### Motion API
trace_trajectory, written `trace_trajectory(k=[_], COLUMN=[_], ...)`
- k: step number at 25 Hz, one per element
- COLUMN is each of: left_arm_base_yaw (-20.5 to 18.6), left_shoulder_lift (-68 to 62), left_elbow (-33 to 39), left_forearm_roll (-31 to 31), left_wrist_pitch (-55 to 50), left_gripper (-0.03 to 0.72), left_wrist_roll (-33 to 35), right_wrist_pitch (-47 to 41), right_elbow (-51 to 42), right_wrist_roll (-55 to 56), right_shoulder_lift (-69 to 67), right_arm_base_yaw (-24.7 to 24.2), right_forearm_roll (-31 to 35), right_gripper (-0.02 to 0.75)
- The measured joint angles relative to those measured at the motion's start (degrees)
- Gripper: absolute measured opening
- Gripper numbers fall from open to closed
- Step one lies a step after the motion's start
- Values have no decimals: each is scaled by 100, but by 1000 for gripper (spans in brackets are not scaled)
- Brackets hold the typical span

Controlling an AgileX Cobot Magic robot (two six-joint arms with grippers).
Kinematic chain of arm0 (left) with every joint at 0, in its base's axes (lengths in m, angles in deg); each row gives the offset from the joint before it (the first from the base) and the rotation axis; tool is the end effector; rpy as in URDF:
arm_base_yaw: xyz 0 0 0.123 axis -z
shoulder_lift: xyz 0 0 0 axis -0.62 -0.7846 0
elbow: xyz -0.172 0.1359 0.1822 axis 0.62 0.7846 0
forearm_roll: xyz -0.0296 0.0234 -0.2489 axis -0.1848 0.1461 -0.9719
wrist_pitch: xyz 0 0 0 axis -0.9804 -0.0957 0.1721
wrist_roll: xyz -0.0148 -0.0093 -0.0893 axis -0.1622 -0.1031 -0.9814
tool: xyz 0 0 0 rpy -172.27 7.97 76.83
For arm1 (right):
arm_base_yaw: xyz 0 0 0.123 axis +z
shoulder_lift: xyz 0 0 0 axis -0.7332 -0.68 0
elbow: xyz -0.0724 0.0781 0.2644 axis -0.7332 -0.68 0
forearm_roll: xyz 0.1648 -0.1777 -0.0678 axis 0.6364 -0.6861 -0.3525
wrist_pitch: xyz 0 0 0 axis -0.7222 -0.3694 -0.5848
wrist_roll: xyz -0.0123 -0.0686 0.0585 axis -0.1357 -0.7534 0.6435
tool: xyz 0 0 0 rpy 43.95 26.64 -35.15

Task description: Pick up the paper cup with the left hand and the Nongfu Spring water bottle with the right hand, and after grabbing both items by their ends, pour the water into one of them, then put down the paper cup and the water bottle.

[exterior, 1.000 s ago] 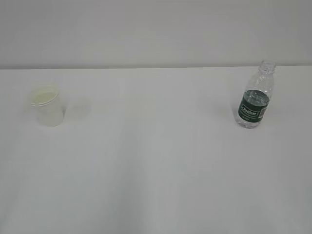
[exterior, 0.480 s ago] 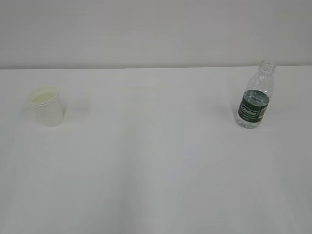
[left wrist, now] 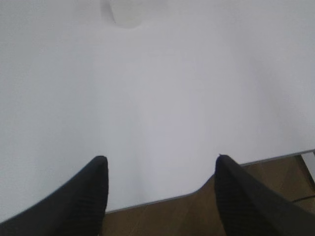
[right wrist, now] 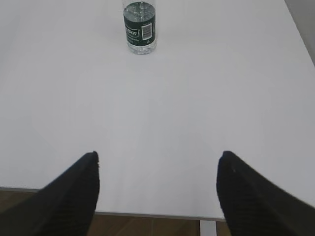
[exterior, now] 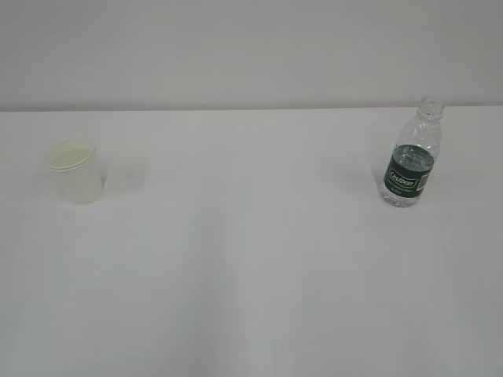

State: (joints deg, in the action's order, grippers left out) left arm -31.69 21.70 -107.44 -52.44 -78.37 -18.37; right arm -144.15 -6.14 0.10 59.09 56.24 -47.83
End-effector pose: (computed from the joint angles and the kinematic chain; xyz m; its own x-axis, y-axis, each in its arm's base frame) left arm 0.0158 -0.0098 0.2827 -0.6198 0.0531 -0.7830 0.1706 0.9830 -0.0684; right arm -0.0041 -0.0140 0.2705 -0.5428 -0.0752 -0.8365 -0.0302 0.9971 -0.0700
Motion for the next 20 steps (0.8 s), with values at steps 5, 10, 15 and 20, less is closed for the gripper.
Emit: trace_trajectory(k=[5,10,15,20], left_arm_base_yaw=[0,0,0,0], left_shoulder_lift=[594,870,871,871], left_elbow=[0,-2,-2,-2], left_forearm_roll=[0,0,-29,-41], left_wrist_pitch=[20,62,62,62], left_gripper=[477,477,475,474], left_wrist_roll=[0,0,0,0], right_wrist_pitch=[0,10,10,10], right_elbow=[-3,-12,-12,-12], right_wrist_roll=[0,0,0,0], right_shoulder_lift=[215,215,215,215], right_arm_base_yaw=[0,0,0,0], right_forearm_roll=[0,13,26,26], right_gripper=[555,555,555,555])
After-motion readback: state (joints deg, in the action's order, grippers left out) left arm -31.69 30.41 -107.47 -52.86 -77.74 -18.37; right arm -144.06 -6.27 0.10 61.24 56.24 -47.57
